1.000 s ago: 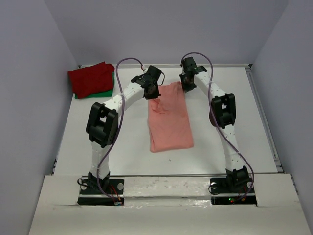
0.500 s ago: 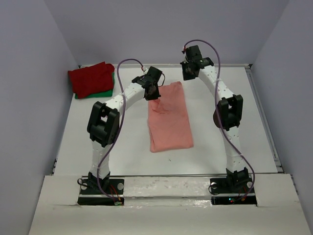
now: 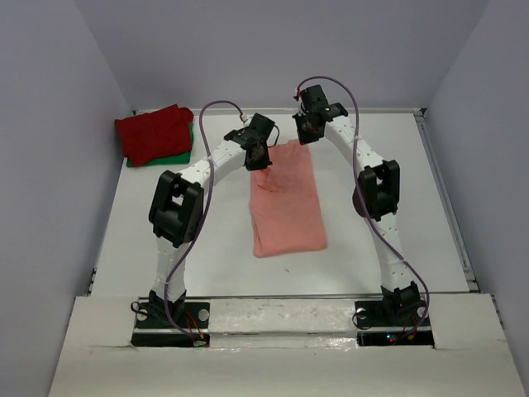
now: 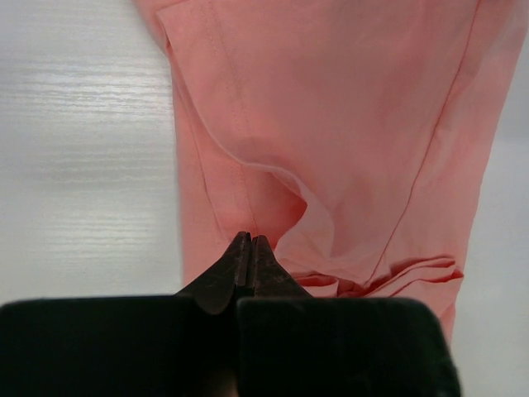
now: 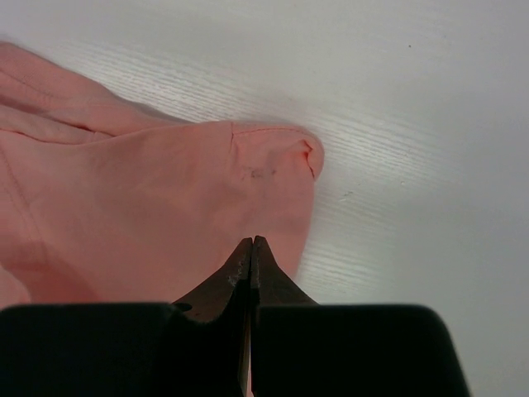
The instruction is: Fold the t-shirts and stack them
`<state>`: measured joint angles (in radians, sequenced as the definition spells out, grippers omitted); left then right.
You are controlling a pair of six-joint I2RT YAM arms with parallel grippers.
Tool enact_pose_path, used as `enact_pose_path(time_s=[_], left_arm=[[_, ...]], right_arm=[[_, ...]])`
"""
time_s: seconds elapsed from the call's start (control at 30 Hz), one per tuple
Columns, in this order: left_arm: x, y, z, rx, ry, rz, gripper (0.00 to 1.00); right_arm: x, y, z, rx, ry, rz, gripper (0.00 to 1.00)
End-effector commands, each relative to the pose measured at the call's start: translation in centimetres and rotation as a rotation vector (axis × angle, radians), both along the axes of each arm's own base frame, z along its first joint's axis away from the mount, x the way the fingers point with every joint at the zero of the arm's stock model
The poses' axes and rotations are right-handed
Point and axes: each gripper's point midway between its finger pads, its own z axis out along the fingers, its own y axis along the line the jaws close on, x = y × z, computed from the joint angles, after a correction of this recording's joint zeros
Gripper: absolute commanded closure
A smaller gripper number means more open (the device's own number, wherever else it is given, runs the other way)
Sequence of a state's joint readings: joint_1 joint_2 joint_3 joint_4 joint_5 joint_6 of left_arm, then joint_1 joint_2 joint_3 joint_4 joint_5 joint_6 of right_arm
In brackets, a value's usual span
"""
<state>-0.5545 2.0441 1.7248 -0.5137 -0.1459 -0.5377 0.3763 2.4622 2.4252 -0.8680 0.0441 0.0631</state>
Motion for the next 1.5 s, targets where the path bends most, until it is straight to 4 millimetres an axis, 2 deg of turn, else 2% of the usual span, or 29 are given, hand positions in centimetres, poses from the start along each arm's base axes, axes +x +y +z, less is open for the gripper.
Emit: enact_pose_path(time_s=[0.0,0.07,0.27,0.43,0.5,0.57,0.7,1.0,1.17,1.27,1.3,1.33,1.4,1.47], left_arm=[[0.6,-0.6,1.0,-0.004,-0.026,-0.020,1.00],[0.5,-0.4,1.2,-0.004,-0.029,-0.019,1.00],[0.4,-0.1,1.3,0.007,-0.031,-0.021,1.00],[0.4,0.3,2.0,0.022,-0.042,-0.012,1.00],[0.4,0.2,2.0,0.021,-0.042,-0.021,1.00],[0.4,-0.1,2.0,0.017,-0.039,-0.039,1.00],[0.3,-1.3,1.2,-0.011,-0.014,-0.090,1.00],[1.2,-1.6,-0.8,0.020,0.009,-0.086,1.00],[1.8,-2.9,-1.4,-0.013,0.019,-0.121,1.00],[1.5,-3.3,-1.0,-0.021,0.011,-0.132,1.00],[1.4,-3.3,-0.8,-0.020,0.008,-0.126,0.96],[1.2,-3.1,-0.4,-0.020,0.003,-0.122,0.85],[1.2,-2.8,-0.3,-0.013,-0.004,-0.112,0.74],[1.1,-2.0,0.1,0.009,-0.007,-0.083,0.69]], right_arm=[[0.2,1.4,0.6,0.013,-0.024,0.039,1.00],[0.3,1.2,-0.3,0.000,-0.013,0.034,1.00],[0.0,1.2,-4.5,-0.023,0.057,0.036,1.00],[-0.3,1.0,-7.1,-0.040,0.096,0.025,1.00],[-0.3,0.9,-7.4,-0.046,0.101,0.019,1.00],[-0.3,0.7,-7.6,-0.052,0.102,0.008,1.00],[-0.1,0.9,-6.9,-0.040,0.090,0.007,1.00],[0.0,1.0,-5.4,-0.030,0.067,0.017,1.00],[-0.1,1.1,-5.8,-0.026,0.079,0.019,1.00],[-0.2,1.0,-5.9,-0.036,0.083,0.021,1.00],[-0.3,0.9,-6.0,-0.037,0.085,0.022,1.00],[-0.2,0.9,-6.0,-0.039,0.084,0.023,1.00],[-0.2,0.9,-5.9,-0.040,0.082,0.024,1.00],[-0.1,1.0,-5.8,-0.036,0.079,0.026,1.00]])
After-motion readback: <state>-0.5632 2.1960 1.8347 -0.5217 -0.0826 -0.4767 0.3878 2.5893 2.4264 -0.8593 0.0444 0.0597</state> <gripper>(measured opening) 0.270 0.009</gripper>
